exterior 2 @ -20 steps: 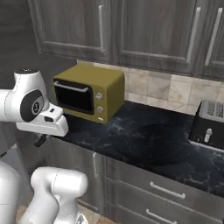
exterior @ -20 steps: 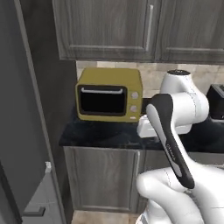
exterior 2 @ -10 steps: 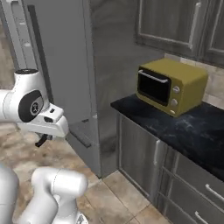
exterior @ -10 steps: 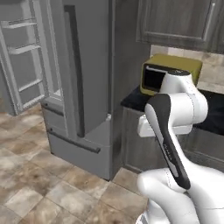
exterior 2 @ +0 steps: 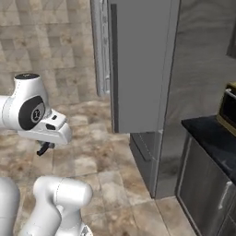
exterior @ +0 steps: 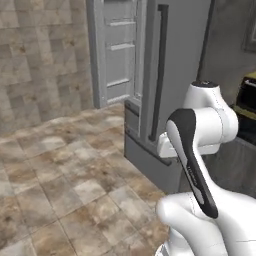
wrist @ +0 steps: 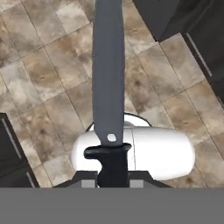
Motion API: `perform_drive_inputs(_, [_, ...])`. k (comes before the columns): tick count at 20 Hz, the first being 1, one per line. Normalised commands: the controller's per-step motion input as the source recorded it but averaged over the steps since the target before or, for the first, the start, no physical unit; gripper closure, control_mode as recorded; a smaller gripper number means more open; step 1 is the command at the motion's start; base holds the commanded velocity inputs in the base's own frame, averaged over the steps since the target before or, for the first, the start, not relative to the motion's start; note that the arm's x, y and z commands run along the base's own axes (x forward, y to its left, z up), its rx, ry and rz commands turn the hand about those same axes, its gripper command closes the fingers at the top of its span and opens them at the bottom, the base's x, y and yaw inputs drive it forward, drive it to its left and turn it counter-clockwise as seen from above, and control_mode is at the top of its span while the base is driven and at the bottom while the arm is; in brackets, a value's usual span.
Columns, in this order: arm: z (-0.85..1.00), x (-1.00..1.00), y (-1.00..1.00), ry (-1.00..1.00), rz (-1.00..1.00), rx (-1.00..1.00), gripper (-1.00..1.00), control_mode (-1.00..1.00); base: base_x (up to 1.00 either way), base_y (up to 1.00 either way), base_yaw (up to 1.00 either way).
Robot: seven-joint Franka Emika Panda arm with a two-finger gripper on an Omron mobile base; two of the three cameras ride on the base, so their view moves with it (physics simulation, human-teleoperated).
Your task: Retrieve the butter from the fridge and place it on a plate on the dining table. Then retrieve the butter knife by the fridge and place it near the plate.
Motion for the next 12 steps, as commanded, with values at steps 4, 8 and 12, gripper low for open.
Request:
perform_drive_inputs(4, [0.0, 0.0, 0.0, 0.0, 0.0, 0.0, 1.0, 1.0, 0.48, 0.34, 0.47])
perform_drive_inputs(8, [0.0, 0.0, 0.0, 0.0, 0.0, 0.0, 1.0, 1.0, 0.47, 0.62, 0.41])
perform_drive_inputs(12, [0.0, 0.0, 0.0, 0.0, 0.0, 0.0, 1.0, 1.0, 0.59, 0.6, 0.34])
